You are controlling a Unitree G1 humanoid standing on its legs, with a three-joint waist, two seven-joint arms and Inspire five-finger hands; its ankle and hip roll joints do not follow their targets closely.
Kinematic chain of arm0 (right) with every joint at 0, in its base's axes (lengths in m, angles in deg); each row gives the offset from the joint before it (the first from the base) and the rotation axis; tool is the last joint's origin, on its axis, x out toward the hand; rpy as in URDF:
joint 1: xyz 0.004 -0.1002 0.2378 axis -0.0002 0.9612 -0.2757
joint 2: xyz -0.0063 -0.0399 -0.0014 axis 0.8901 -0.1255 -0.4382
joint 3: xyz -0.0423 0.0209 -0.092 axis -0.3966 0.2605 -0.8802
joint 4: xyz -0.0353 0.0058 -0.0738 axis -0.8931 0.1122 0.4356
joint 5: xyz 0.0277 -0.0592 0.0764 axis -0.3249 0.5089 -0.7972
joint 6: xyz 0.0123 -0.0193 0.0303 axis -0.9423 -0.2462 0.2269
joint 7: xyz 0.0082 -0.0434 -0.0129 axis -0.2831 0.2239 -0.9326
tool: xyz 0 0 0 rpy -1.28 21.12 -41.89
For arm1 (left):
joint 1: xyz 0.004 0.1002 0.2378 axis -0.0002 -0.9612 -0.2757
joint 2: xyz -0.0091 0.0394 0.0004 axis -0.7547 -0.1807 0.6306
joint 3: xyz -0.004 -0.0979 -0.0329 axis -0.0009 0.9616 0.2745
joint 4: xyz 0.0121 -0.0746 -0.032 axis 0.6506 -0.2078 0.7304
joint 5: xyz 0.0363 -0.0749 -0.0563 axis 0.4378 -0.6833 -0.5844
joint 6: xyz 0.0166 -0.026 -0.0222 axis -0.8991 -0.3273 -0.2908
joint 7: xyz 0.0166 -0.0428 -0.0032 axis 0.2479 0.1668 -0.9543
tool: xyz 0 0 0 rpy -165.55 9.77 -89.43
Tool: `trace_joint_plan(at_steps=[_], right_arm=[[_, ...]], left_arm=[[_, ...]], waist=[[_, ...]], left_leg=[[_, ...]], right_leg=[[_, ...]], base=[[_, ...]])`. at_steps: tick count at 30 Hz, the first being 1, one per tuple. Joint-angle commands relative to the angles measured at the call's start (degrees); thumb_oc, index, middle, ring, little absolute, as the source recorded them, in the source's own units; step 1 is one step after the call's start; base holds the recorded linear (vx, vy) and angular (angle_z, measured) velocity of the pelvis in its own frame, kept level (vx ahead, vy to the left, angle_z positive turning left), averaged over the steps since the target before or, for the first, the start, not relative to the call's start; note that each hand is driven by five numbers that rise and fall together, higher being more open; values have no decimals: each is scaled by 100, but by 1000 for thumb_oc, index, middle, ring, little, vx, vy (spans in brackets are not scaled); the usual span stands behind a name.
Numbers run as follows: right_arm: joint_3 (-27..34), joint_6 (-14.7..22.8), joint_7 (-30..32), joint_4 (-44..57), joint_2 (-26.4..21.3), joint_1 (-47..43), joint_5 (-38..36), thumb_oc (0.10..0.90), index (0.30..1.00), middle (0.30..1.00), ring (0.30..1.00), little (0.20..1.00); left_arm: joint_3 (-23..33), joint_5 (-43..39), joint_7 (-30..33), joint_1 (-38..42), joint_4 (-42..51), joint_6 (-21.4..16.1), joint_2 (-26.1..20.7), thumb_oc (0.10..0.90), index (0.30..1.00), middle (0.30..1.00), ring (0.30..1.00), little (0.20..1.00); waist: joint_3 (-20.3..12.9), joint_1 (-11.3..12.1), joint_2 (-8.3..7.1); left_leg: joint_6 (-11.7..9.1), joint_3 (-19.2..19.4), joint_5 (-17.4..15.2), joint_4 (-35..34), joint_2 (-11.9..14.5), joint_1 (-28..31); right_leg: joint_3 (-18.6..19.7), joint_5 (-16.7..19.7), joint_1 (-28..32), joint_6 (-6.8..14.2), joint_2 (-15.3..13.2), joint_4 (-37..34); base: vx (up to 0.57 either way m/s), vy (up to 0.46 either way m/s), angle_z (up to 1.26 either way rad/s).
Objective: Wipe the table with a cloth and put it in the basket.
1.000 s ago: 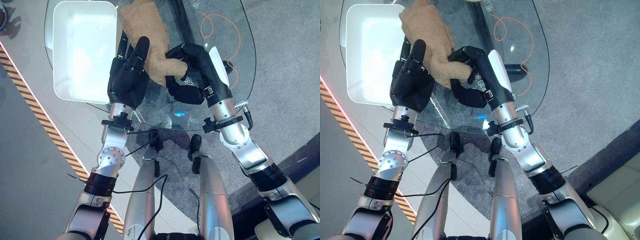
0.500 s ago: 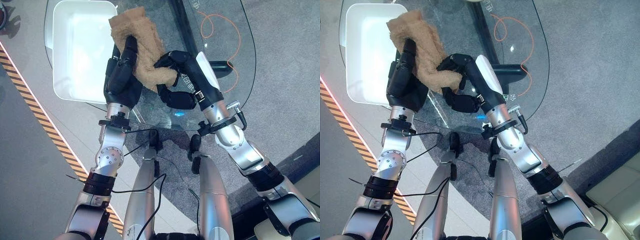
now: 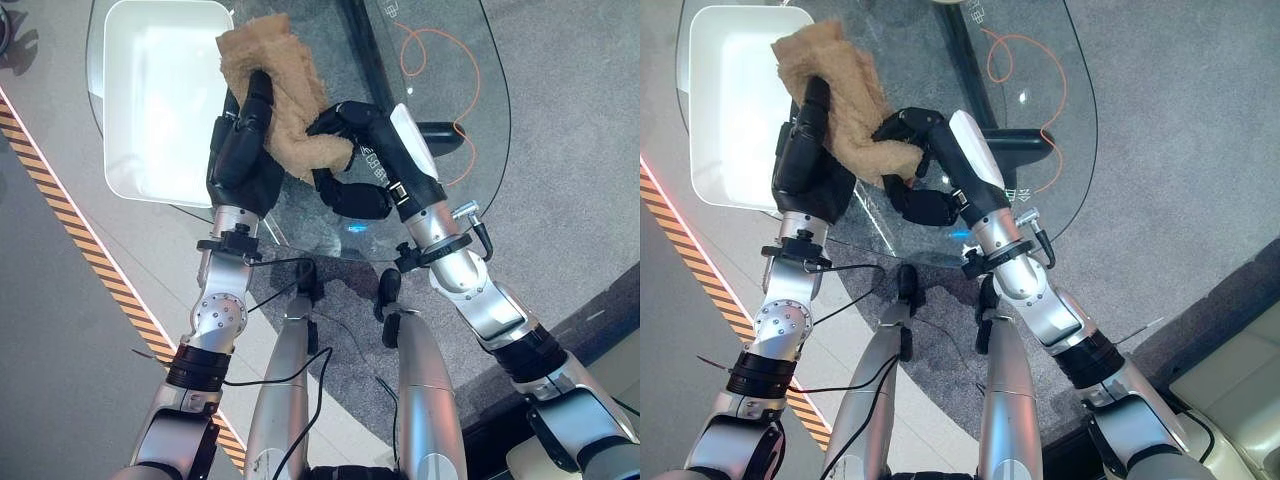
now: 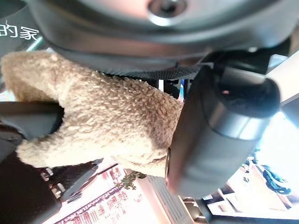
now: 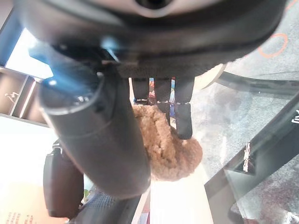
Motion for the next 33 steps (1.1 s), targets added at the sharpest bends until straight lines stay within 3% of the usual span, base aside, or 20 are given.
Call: trace_joint_plan(at_steps=[1, 11, 25, 33], right_arm=[[164, 523, 69, 930, 227, -668, -3, 800, 900, 900, 900, 900], [232, 614, 68, 961, 272, -598, -15, 800, 900, 900, 900, 900], [570, 794, 491, 953, 343, -338, 131, 800, 900, 900, 900, 900], [660, 873, 579, 937, 353, -296, 174, 800, 900, 900, 900, 900]], left_arm=[[-95, 215, -564, 704, 1045, -394, 26, 100, 300, 300, 300, 200], [-48, 370, -474, 681, 1065, -575, 70, 100, 300, 300, 300, 200], [243, 614, 54, 573, 1083, -1579, 112, 100, 300, 300, 300, 200], [425, 932, 422, 619, 1082, -1969, 110, 100, 300, 300, 300, 200]], waist=[[-167, 46, -14], [-167, 38, -17], [-167, 7, -28], [-167, 8, -28]], left_leg=[[262, 339, -671, 266, -412, 233], [262, 338, -673, 244, -421, 252], [264, 335, -688, 268, -412, 238], [248, 337, -687, 278, -409, 243]], right_leg=[[-147, 138, 262, 148, 336, -606], [-145, 129, 273, 142, 349, -615], [-110, 107, 256, 131, 386, -579], [-113, 74, 259, 118, 388, -537]], base=[[0, 0, 0], [0, 0, 0], [0, 0, 0], [0, 0, 0]])
